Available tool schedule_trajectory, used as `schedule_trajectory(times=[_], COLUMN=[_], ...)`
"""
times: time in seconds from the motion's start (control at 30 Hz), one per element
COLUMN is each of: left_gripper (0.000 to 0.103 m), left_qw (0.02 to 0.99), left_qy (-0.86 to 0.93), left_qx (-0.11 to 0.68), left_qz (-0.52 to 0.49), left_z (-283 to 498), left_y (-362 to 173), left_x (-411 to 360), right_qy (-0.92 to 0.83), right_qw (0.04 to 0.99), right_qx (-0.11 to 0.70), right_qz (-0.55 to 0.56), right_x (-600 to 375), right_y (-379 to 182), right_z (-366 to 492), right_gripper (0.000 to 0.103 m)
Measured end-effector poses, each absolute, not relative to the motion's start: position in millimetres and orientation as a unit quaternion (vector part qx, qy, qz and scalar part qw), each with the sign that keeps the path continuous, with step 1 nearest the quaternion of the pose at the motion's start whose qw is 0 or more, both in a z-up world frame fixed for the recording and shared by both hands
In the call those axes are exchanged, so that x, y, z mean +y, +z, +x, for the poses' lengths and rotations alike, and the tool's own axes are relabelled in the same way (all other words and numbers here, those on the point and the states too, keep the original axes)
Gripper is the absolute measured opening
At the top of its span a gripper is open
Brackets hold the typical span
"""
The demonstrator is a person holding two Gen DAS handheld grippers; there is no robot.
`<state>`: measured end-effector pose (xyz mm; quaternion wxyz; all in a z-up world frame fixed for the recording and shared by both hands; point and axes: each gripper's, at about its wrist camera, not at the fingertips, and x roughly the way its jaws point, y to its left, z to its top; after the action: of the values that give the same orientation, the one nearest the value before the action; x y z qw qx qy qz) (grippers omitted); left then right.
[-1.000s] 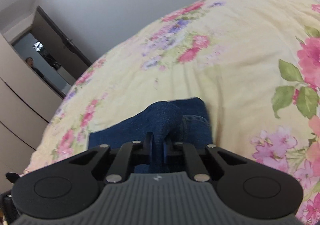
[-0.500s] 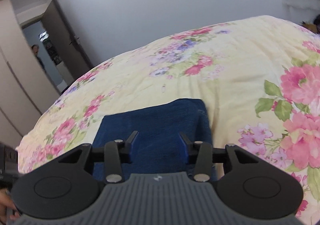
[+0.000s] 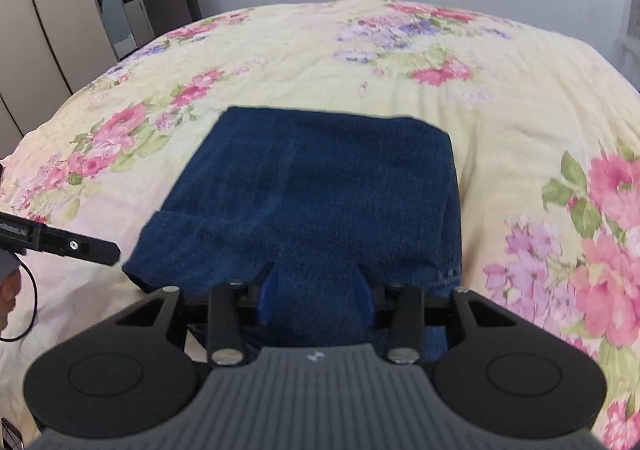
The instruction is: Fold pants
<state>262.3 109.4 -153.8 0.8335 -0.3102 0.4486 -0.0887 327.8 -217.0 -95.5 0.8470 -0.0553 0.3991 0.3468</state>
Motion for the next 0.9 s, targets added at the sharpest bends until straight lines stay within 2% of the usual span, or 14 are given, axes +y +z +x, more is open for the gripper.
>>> schedule_trajectory(times=[0.1,0.37,0.47,0.5,0.53,0.57,0.6,0.67,0.73,0.9], left_gripper=[0.087,0.086,0.074,0.063,0.060,0.056,0.051,0.044,0.043,0.040], left_qw=[0.830,0.855,0.865,0.869,0.871,0.871,0.872,0.875,0.879,0.891], left_qy=[-0.103,-0.131,-0.136,-0.133,-0.128,-0.130,-0.132,-0.130,-0.127,-0.120], left_qx=[0.456,0.454,0.445,0.445,0.448,0.448,0.445,0.441,0.436,0.424], left_qz=[-0.304,-0.215,-0.186,-0.172,-0.158,-0.154,-0.155,-0.148,-0.146,-0.108], left_z=[264.7,277.3,273.6,273.1,273.0,272.4,271.0,268.4,265.0,256.7], left_y=[-166.0,-167.7,-165.5,-165.8,-166.6,-168.0,-167.8,-166.0,-164.2,-157.5], left_x=[97.0,75.5,69.9,67.5,65.9,64.0,64.8,64.4,63.6,51.7], right_qy=[0.392,0.473,0.472,0.469,0.464,0.457,0.452,0.453,0.452,0.432], right_qw=[0.833,0.734,0.702,0.692,0.684,0.683,0.683,0.685,0.694,0.726], right_qx=[0.381,0.428,0.450,0.467,0.480,0.486,0.489,0.493,0.495,0.481], right_qz=[-0.089,-0.234,-0.287,-0.289,-0.292,-0.298,-0.300,-0.288,-0.265,-0.235], right_x=[-179.4,-49.3,-14.4,-7.2,-2.8,-0.8,-0.4,-5.4,-13.6,-24.1], right_y=[-76.0,-61.2,-73.5,-79.0,-84.8,-88.8,-90.4,-87.8,-81.6,-72.0], right_z=[343.9,428.0,450.3,457.2,461.9,463.6,465.6,467.9,470.0,466.2], right_gripper=[0.051,0.052,0.052,0.052,0.046,0.035,0.015,0.010,0.003,0.001])
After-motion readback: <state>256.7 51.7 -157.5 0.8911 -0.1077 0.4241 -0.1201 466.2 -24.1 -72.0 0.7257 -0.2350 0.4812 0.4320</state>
